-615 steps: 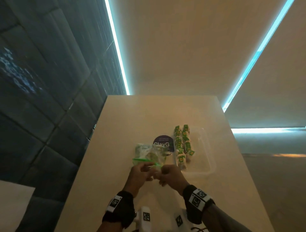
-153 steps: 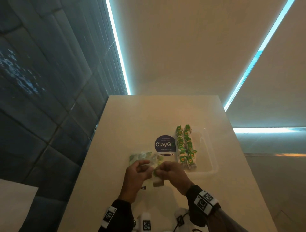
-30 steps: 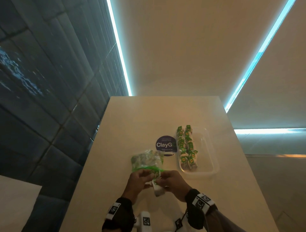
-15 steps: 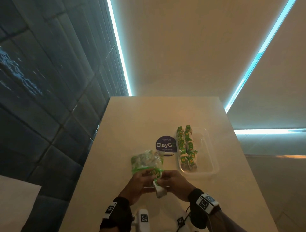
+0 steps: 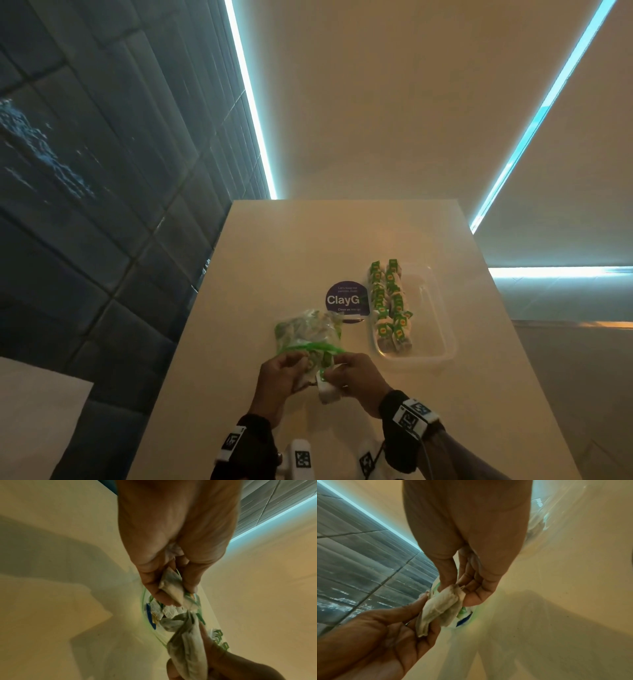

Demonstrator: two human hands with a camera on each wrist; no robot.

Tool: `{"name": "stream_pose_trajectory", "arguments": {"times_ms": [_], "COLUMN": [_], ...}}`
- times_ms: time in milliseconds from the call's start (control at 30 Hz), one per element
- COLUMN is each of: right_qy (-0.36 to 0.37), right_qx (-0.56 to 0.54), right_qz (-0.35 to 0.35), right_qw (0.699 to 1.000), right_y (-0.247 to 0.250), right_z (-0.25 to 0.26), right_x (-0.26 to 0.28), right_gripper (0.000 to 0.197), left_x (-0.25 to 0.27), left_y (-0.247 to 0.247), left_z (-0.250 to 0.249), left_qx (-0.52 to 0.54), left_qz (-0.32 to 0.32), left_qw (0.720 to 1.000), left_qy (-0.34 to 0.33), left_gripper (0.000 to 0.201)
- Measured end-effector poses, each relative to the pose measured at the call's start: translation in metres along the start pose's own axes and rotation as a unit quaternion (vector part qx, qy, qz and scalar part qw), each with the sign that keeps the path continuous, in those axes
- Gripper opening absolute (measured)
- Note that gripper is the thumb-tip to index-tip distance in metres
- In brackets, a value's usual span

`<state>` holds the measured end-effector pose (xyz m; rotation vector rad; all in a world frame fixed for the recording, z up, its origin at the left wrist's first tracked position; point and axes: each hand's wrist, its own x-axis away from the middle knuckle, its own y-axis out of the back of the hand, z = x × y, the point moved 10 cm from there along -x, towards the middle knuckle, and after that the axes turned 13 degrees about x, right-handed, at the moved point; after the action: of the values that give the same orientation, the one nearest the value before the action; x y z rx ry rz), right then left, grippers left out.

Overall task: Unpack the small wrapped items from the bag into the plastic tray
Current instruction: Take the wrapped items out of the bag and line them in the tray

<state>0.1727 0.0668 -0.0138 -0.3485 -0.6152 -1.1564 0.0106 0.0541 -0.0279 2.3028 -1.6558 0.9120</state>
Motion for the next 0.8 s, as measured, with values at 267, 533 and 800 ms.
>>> {"name": "stream_pose_trajectory", "arguments": {"times_ms": [267, 533, 800], "right_qy": [0.03, 0.039, 0.026], "right_qx": [0.007, -0.12, -0.165], "right_qz": [-0.076, -0.017, -0.065], "right_qw": [0.997, 0.992, 0.984], "right_y": [0.023, 0.012, 0.013], "right_z": [0.02, 0.04, 0.032], "right_x": [0.005, 0.011, 0.011], "right_gripper": [0.019, 0.026, 0.007], "left_x": [0.0, 0.0, 0.01], "left_y": [0.007, -0.019, -0.034], "left_z": [-0.007, -0.018, -0.015], "left_qx": [0.04, 0.034, 0.102], "left_qz": [-0.039, -0.002, 0.013], "left_qw": [0.998, 0.998, 0.994], "left_qy": [-0.027, -0.058, -0.022], "left_gripper": [0.014, 0.017, 0.016]}}
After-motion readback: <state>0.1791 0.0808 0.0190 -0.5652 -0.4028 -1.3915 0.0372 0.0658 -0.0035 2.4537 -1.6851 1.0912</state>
